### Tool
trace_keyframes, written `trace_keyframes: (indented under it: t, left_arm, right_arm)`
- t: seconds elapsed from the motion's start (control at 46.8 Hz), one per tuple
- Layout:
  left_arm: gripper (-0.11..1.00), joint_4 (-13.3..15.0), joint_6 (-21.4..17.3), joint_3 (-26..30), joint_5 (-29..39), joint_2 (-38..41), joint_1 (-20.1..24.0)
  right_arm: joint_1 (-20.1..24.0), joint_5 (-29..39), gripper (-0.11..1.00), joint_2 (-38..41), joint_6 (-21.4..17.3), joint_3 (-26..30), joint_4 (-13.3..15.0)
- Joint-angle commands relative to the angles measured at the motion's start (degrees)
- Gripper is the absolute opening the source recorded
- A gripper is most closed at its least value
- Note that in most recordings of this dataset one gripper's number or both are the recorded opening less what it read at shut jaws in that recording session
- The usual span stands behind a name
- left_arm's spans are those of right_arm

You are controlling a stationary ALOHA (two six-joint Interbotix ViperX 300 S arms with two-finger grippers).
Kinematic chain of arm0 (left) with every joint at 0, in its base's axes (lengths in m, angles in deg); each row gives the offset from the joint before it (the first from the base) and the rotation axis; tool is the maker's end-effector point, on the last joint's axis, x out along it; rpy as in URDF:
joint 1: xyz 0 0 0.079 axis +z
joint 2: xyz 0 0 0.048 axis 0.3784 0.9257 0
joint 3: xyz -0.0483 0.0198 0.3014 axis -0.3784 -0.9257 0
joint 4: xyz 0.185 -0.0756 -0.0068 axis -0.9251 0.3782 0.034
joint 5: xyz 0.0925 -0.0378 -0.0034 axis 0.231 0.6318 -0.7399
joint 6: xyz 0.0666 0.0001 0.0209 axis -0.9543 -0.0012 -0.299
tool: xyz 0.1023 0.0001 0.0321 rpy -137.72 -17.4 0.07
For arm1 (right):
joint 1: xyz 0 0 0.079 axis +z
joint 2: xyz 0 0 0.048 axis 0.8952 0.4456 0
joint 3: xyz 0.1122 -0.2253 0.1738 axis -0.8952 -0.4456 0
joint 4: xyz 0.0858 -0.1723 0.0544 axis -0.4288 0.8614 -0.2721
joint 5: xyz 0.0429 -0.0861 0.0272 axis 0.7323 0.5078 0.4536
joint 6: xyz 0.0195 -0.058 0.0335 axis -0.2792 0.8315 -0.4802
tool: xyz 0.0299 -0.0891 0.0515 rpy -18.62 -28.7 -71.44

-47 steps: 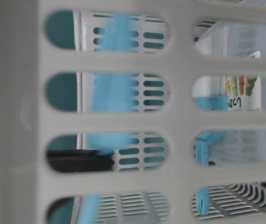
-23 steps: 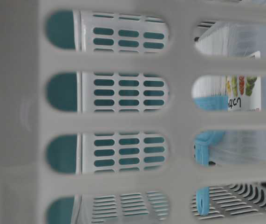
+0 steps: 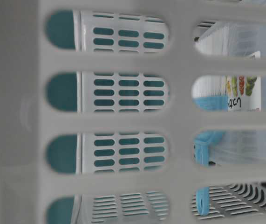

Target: Pick up the dustpan from the shopping basket with the left arm.

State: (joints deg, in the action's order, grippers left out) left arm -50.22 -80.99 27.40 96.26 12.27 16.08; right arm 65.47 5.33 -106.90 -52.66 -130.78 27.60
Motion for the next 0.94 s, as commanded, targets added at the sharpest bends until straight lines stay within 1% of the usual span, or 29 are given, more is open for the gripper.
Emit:
trace_keyframes:
  t: [0.0,0.919]
  left_arm:
    - [0.31,-0.09,-0.09,1.14,-0.09,-0.62,0.0]
    - [0.31,-0.09,-0.09,0.7,-0.09,0.35,0.09]
  right_arm:
    - [0.09,-0.26,0.0,0.26,-0.09,0.26,-0.18]
    - [0.09,-0.18,0.0,0.26,-0.09,0.09,-0.18]
